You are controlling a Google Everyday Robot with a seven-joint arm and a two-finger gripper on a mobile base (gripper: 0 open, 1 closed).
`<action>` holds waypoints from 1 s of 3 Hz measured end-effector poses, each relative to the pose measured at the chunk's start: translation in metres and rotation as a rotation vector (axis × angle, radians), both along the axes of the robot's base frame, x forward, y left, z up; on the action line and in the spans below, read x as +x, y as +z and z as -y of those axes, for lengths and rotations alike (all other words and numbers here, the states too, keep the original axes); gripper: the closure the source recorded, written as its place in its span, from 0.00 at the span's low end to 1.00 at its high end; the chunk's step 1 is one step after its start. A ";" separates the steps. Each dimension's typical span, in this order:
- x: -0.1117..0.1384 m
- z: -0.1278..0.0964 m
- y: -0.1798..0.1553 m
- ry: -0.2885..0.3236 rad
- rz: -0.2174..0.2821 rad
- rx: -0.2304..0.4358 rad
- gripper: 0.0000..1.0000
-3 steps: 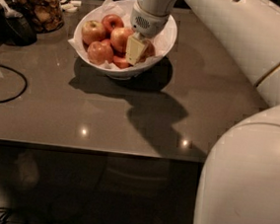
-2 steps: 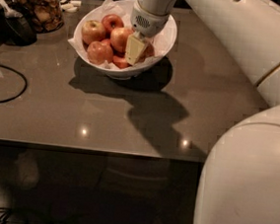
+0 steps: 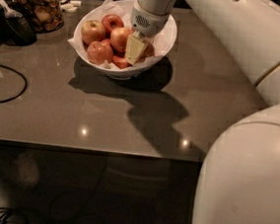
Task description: Pick apple from white bowl
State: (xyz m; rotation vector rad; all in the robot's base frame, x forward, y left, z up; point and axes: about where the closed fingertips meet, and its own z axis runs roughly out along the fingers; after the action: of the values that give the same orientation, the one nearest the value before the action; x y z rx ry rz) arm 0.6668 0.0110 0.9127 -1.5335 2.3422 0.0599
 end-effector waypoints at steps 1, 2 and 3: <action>0.005 0.007 0.020 -0.036 0.007 0.008 1.00; 0.012 0.014 0.045 -0.051 0.035 0.014 1.00; 0.015 0.014 0.066 -0.044 0.057 0.037 1.00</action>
Offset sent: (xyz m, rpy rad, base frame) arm 0.0174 -0.0270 0.0824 0.0160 -0.0632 -0.0703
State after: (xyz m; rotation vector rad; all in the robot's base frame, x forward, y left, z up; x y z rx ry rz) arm 0.6822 -0.0034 0.9783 -1.4470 2.3155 0.0482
